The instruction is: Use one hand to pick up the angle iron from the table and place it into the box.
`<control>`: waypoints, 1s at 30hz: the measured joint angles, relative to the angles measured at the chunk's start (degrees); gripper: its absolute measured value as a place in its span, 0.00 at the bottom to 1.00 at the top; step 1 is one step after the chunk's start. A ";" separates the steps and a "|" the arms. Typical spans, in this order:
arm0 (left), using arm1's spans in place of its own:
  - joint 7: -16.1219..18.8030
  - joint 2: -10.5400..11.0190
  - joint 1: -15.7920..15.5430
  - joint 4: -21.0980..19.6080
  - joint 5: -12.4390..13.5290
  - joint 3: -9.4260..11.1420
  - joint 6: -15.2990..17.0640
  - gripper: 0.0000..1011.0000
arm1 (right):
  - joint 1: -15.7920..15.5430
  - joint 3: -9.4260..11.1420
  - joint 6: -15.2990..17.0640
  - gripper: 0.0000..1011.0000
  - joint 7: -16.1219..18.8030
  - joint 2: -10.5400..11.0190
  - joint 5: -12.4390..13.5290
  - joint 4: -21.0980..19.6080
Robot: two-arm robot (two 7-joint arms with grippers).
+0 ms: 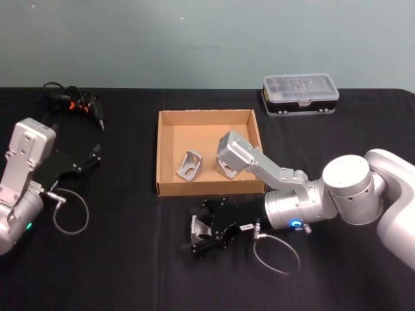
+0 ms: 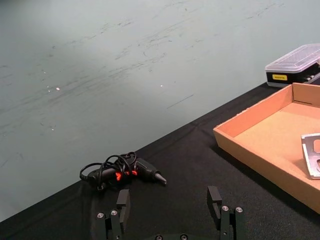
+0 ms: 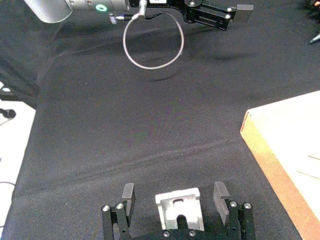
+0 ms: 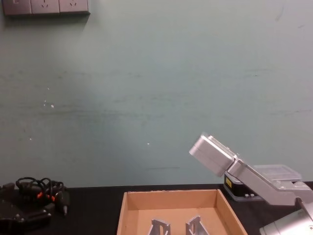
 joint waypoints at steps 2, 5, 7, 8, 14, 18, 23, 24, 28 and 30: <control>0.00 0.00 0.00 0.00 0.00 0.00 0.00 1.00 | 0.00 -0.04 -0.05 0.99 -0.01 -0.14 -0.02 0.15; 0.00 0.00 0.00 0.00 0.00 0.00 0.00 1.00 | 0.00 -0.04 -0.05 0.99 -0.05 -0.22 -0.02 0.22; 0.00 0.00 0.00 0.00 0.00 0.00 0.00 1.00 | -0.03 -0.04 -0.02 0.97 -0.07 -0.30 -0.01 0.23; 0.00 0.00 0.00 0.00 0.00 0.00 0.00 1.00 | -0.03 -0.04 -0.01 0.96 -0.07 -0.32 -0.01 0.25; 0.00 0.00 0.00 0.00 0.00 0.00 0.00 1.00 | -0.03 -0.06 0.08 0.82 -0.10 -0.38 -0.02 0.35; 0.00 0.00 0.00 0.00 0.00 0.00 0.00 1.00 | -0.14 -0.06 0.16 0.67 -0.27 -0.27 -0.03 0.18; 0.00 0.00 0.00 0.00 0.00 0.00 0.00 1.00 | -0.27 0.01 0.22 0.53 -0.41 -0.14 -0.03 -0.06; 0.00 0.00 0.00 0.00 0.00 0.00 0.00 1.00 | -0.29 0.02 0.22 0.48 -0.42 -0.14 -0.03 -0.07; 0.00 0.00 0.00 0.00 0.00 0.00 0.00 1.00 | -0.35 0.07 0.15 0.48 -0.46 -0.17 -0.03 -0.04; 0.00 0.00 0.00 0.00 0.00 0.00 0.00 1.00 | -0.43 0.13 0.09 0.48 -0.53 -0.17 -0.01 -0.03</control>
